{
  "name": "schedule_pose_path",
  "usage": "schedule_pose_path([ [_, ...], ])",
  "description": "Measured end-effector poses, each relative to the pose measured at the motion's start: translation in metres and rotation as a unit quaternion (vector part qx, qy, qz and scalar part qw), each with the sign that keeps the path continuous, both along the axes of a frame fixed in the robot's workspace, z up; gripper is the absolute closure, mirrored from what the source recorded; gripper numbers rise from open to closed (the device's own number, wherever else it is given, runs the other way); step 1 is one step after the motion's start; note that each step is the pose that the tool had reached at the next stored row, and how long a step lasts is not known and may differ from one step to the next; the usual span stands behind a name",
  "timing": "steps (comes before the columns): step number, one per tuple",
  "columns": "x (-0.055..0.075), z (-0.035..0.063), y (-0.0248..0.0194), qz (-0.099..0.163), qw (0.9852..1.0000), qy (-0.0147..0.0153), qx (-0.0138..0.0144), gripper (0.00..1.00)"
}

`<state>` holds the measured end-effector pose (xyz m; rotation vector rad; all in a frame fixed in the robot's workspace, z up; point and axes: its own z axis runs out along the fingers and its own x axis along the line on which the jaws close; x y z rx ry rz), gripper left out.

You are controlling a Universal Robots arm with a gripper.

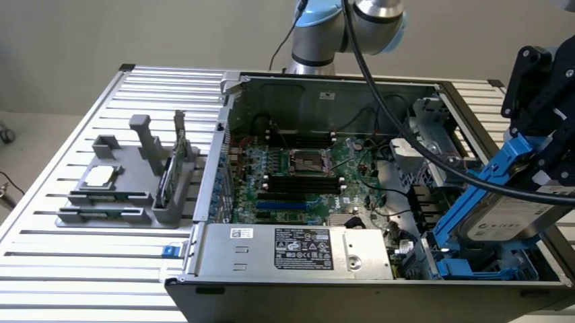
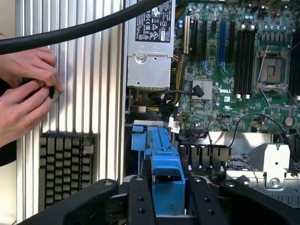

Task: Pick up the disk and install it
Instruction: 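Pick up the disk, then insert the disk into the insertion slot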

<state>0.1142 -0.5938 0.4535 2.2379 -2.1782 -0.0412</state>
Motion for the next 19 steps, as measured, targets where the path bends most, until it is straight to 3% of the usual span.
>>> schedule_pose_path([
  [14, 0.0001, -0.0002, 0.0001, 0.0, 1.0, 0.0001, -0.0005, 0.67],
  [19, 0.0001, -0.0068, 0.0001, 0.0, 1.0, -0.0002, -0.0005, 0.67],
])
